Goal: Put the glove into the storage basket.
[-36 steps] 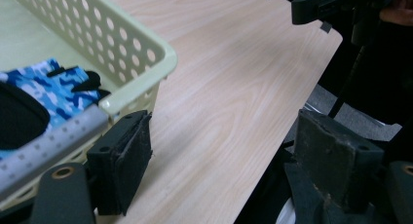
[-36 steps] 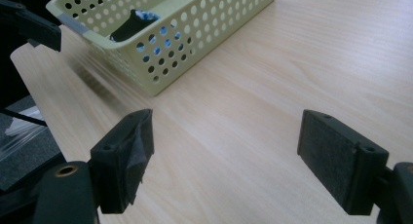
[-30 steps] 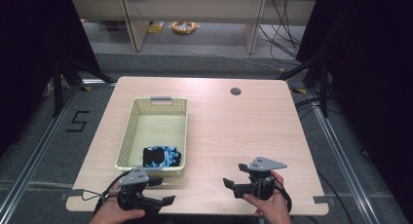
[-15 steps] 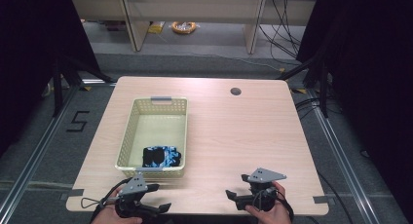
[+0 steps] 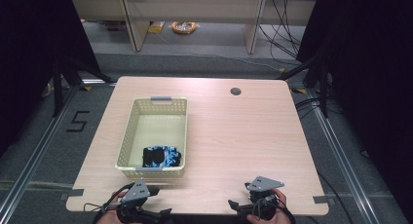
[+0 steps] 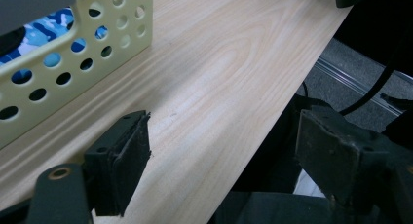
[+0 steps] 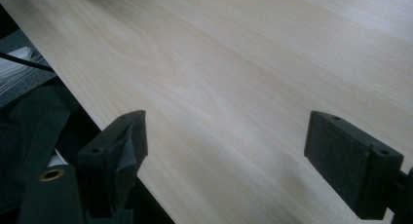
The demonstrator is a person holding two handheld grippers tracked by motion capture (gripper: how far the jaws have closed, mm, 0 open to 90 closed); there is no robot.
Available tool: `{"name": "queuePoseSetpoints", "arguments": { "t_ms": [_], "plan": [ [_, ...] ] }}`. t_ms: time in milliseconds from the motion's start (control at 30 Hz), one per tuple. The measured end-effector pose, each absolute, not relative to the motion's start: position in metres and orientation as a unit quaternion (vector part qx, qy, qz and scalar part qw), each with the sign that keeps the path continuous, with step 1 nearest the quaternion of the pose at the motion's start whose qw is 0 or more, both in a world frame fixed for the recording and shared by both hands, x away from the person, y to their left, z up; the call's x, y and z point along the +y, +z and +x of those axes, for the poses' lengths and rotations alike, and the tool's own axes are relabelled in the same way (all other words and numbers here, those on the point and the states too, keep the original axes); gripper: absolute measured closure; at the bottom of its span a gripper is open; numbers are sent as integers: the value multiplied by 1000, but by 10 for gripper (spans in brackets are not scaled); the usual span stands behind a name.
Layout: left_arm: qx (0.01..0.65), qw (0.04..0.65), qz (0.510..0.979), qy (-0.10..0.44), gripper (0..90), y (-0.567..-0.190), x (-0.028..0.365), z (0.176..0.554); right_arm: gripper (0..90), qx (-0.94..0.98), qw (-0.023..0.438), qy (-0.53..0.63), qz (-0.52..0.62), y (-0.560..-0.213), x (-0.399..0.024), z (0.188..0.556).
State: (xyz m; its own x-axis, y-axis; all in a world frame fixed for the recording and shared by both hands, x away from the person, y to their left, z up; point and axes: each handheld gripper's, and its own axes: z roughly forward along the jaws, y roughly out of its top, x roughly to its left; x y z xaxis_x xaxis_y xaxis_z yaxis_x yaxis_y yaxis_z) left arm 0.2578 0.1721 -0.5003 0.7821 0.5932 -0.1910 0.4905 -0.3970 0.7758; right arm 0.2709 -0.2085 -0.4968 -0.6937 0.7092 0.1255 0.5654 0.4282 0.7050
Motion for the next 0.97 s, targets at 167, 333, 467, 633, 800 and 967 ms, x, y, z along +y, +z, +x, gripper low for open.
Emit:
{"name": "queuePoseSetpoints", "arguments": {
  "t_ms": [167,333,467,633,800,967],
  "plan": [
    [333,443,830,62,163,-501,174,259,167,840,97,371,384,-498,-209,270],
    [327,443,833,64,158,-501,174,260,167,844,102,370,375,-499,-208,271],
    [338,454,822,59,158,-502,173,259,167,844,103,370,374,-499,-209,271],
    [329,451,827,64,158,-502,174,260,167,842,95,374,377,-500,-208,271],
    [334,452,824,67,158,-502,174,260,167,843,97,375,374,-500,-208,272],
    [339,451,823,62,159,-502,174,260,167,843,98,375,373,-500,-208,272]
  ]
}}
